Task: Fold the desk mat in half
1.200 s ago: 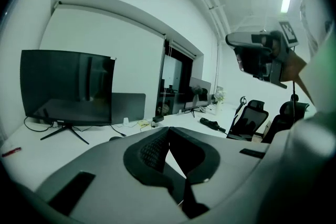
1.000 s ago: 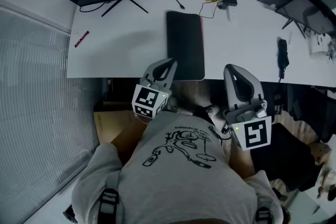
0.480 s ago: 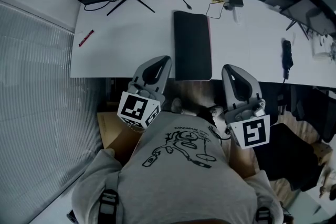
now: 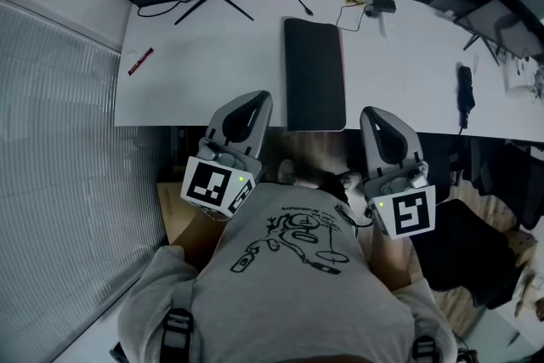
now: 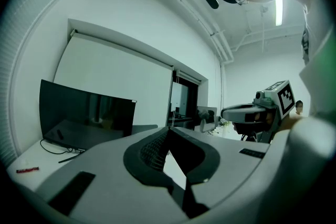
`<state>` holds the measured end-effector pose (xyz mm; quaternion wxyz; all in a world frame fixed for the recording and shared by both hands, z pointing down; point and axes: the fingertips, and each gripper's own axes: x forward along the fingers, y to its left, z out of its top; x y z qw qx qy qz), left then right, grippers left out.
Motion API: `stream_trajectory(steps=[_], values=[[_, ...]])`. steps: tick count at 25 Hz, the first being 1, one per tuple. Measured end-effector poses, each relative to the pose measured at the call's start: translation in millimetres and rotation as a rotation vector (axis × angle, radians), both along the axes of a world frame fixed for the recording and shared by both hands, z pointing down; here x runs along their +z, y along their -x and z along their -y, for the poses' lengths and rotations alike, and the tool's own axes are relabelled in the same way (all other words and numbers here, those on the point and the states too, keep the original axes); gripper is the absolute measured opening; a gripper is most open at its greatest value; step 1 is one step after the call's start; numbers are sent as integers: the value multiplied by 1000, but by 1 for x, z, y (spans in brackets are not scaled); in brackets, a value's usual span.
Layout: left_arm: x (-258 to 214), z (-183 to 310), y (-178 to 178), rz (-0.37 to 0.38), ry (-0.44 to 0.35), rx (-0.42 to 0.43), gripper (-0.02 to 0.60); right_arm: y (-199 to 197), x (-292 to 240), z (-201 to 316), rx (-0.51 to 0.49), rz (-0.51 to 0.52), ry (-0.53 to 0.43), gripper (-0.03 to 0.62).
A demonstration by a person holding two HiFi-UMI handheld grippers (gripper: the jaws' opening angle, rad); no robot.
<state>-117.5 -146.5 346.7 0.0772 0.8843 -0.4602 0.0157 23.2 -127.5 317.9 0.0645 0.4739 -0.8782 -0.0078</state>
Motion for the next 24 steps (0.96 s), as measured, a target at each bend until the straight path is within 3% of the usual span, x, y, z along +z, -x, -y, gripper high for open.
stream_trajectory(steps=[24], values=[[-1, -14, 4, -14, 8, 10, 20, 10, -3, -14, -4, -3, 1, 9]])
